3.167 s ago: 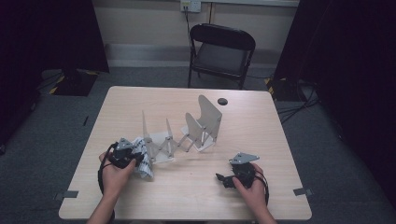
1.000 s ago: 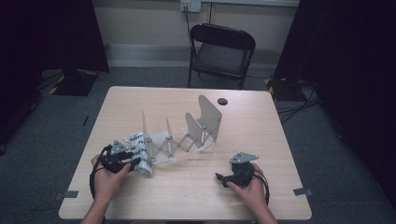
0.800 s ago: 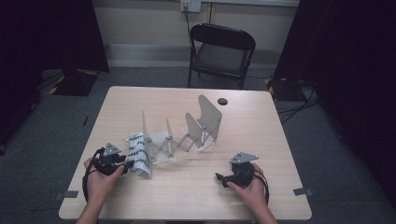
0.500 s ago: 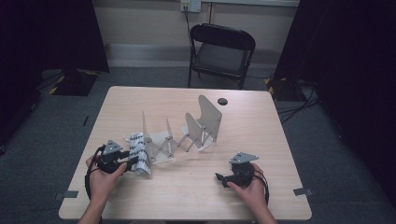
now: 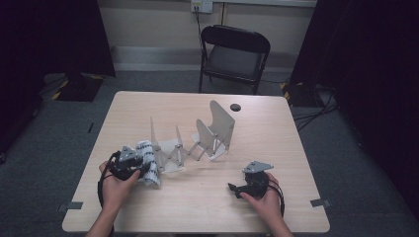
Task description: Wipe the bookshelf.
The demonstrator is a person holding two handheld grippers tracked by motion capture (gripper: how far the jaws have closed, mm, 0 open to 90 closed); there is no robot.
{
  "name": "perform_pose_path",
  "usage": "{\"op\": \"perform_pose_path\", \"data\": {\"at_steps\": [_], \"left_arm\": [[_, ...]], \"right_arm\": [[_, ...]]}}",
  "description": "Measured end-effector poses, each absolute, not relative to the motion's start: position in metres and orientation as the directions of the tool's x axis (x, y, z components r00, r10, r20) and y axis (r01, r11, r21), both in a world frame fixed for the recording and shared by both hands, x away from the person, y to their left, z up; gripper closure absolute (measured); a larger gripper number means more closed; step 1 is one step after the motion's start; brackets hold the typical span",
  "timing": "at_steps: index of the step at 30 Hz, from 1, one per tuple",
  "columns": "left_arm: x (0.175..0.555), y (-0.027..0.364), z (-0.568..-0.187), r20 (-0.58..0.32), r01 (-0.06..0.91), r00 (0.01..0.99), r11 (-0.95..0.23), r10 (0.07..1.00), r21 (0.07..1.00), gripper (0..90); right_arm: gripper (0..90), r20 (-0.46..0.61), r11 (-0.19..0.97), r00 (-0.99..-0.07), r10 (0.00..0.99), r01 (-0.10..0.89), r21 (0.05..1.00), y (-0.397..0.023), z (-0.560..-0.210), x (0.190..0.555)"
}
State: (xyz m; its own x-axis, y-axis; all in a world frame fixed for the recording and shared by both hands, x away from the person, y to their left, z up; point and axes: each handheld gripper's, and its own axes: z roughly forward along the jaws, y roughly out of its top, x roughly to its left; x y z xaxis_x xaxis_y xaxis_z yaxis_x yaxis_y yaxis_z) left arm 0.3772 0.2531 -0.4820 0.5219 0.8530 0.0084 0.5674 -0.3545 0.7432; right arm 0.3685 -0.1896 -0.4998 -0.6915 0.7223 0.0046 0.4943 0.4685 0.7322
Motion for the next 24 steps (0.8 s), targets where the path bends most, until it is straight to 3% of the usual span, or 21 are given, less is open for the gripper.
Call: {"op": "perform_pose_path", "data": {"at_steps": [9, 16, 24], "left_arm": [[0.365, 0.277, -0.484, -0.009, 0.593, 0.482, -0.319, 0.876, 0.739, 60.9], [0.356, 0.282, -0.480, -0.032, 0.579, 0.448, -0.263, 0.893, 0.771, 36.4], [0.348, 0.288, -0.485, -0.030, 0.565, 0.453, -0.261, 0.891, 0.783, 23.8]], "right_arm": [[13.7, 0.005, 0.469, -0.693, 0.721, 0.494, 0.732, -0.190, -0.500, 0.369], [13.8, 0.003, 0.472, -0.694, 0.720, 0.493, 0.731, -0.189, -0.500, 0.370], [13.8, 0.003, 0.472, -0.694, 0.720, 0.493, 0.731, -0.189, -0.500, 0.370]]}}
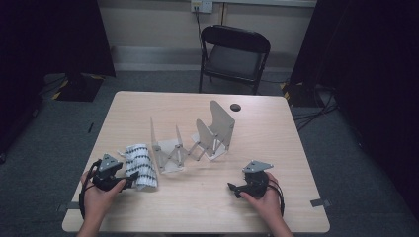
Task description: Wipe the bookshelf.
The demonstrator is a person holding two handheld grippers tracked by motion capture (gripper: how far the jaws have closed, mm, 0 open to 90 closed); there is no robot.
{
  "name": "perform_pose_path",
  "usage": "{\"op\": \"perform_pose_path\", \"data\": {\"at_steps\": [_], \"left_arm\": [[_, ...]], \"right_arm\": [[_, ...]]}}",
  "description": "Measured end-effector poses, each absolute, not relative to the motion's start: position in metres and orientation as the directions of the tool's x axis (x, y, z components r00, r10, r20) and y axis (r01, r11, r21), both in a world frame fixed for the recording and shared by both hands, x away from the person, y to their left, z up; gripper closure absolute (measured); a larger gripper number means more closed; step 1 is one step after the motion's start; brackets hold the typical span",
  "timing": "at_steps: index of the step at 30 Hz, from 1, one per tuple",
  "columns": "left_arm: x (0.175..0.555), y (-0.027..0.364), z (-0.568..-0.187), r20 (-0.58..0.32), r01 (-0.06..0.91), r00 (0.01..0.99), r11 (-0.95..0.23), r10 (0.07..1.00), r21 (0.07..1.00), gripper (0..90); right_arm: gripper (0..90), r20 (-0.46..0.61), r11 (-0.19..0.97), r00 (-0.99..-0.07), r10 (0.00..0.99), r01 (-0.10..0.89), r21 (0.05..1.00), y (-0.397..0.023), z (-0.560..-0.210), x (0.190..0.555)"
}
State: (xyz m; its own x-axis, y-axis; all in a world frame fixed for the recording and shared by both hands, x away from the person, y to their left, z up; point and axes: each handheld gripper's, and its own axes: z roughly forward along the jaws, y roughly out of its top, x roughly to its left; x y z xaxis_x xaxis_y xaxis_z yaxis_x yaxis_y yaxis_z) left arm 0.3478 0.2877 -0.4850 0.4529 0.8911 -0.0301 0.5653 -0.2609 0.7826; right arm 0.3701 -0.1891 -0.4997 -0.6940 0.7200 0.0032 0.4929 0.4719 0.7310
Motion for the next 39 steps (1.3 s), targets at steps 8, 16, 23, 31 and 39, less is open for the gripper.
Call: {"op": "perform_pose_path", "data": {"at_steps": [8, 16, 23, 31, 39], "left_arm": [[0.348, 0.290, -0.492, -0.017, 0.569, 0.459, -0.279, 0.889, 0.774, 22.5], [0.351, 0.293, -0.500, -0.053, 0.589, 0.445, -0.247, 0.894, 0.770, 16.9], [0.355, 0.293, -0.501, -0.066, 0.610, 0.441, -0.245, 0.895, 0.753, 15.0], [0.357, 0.293, -0.501, -0.063, 0.612, 0.447, -0.254, 0.892, 0.749, 13.4], [0.357, 0.293, -0.501, -0.064, 0.612, 0.449, -0.255, 0.891, 0.749, 13.3]], "right_arm": [[13.7, 0.003, 0.472, -0.694, 0.720, 0.493, 0.731, -0.189, -0.500, 0.370], [13.7, 0.003, 0.472, -0.694, 0.720, 0.493, 0.731, -0.189, -0.500, 0.370], [13.7, 0.003, 0.472, -0.694, 0.720, 0.493, 0.731, -0.189, -0.500, 0.370], [13.7, 0.003, 0.472, -0.694, 0.720, 0.493, 0.731, -0.189, -0.500, 0.370], [13.8, 0.002, 0.464, -0.683, 0.731, 0.499, 0.732, -0.188, -0.500, 0.369]]}}
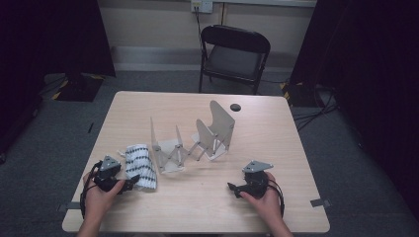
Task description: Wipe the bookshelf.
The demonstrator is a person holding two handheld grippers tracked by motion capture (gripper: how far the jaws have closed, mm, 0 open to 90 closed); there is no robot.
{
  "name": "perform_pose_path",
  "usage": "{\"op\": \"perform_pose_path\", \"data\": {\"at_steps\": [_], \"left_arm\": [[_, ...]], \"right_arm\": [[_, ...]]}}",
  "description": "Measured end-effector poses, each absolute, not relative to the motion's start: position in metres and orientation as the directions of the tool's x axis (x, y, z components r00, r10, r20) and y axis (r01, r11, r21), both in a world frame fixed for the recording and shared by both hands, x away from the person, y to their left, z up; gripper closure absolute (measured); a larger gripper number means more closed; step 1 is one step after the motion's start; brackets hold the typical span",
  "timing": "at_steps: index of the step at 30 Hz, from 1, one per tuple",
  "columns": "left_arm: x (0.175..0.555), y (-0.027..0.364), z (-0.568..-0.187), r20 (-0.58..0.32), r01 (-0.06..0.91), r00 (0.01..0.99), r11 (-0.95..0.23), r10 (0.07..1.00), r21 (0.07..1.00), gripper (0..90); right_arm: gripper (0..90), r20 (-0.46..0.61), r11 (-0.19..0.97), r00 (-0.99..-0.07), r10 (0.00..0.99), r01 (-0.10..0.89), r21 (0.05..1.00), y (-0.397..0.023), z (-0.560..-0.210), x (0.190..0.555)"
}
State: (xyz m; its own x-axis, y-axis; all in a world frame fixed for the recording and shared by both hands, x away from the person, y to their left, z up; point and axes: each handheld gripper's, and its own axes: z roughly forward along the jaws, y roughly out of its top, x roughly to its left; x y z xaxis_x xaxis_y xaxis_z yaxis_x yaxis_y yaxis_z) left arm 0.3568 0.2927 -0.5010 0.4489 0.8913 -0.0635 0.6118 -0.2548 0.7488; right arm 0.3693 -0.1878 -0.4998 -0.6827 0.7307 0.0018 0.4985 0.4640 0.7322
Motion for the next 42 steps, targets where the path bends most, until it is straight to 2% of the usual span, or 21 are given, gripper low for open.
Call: {"op": "perform_pose_path", "data": {"at_steps": [4, 16, 31, 42], "left_arm": [[0.357, 0.293, -0.501, -0.063, 0.612, 0.449, -0.255, 0.891, 0.749, 13.2], [0.357, 0.293, -0.501, -0.060, 0.611, 0.450, -0.258, 0.891, 0.749, 13.1], [0.357, 0.293, -0.501, -0.063, 0.611, 0.451, -0.257, 0.890, 0.749, 13.0], [0.357, 0.293, -0.501, -0.062, 0.611, 0.451, -0.257, 0.890, 0.749, 13.1]], "right_arm": [[15.3, -0.001, 0.476, -0.676, 0.737, 0.518, 0.711, -0.182, -0.496, 0.370], [16.2, -0.010, 0.494, -0.714, 0.700, 0.475, 0.728, -0.156, -0.472, 0.373], [17.0, -0.051, 0.507, -0.734, 0.677, 0.416, 0.755, -0.138, -0.421, 0.391], [17.1, -0.061, 0.507, -0.735, 0.675, 0.403, 0.762, -0.133, -0.396, 0.404]]}}
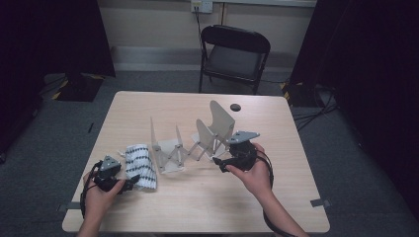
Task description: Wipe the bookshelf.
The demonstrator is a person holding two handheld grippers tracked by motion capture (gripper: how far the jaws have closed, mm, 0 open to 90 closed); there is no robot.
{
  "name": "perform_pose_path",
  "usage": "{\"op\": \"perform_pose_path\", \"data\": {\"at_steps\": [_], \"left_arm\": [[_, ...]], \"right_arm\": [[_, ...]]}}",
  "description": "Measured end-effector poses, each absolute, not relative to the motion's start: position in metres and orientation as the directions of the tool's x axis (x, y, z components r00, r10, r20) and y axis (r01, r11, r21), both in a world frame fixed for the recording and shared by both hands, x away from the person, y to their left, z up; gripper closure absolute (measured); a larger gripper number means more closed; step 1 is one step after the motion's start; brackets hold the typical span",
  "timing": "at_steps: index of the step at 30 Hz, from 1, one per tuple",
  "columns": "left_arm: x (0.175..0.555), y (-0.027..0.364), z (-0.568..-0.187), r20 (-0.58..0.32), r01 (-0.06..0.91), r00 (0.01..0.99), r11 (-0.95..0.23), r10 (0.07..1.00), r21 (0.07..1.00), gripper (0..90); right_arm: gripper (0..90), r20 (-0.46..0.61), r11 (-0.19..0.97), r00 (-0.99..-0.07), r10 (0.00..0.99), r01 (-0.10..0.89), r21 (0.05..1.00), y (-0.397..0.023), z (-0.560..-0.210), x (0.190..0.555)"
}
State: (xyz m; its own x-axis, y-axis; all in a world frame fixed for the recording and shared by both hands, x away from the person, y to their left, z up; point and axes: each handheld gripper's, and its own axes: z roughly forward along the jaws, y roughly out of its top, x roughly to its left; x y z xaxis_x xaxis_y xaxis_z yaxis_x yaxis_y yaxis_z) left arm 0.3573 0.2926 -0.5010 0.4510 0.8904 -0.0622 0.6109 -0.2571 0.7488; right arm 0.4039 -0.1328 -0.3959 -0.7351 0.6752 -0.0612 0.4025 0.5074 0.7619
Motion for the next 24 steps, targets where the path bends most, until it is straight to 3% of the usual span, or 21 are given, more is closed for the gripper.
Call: {"op": "perform_pose_path", "data": {"at_steps": [15, 24], "left_arm": [[0.357, 0.293, -0.501, -0.062, 0.611, 0.451, -0.257, 0.890, 0.749, 13.1], [0.357, 0.292, -0.501, -0.062, 0.611, 0.452, -0.258, 0.890, 0.749, 13.1]], "right_arm": [[17.8, -0.087, 0.492, -0.721, 0.687, 0.373, 0.787, -0.133, -0.363, 0.415], [20.6, -0.065, 0.467, -0.718, 0.693, 0.378, 0.799, -0.121, -0.361, 0.424]]}}
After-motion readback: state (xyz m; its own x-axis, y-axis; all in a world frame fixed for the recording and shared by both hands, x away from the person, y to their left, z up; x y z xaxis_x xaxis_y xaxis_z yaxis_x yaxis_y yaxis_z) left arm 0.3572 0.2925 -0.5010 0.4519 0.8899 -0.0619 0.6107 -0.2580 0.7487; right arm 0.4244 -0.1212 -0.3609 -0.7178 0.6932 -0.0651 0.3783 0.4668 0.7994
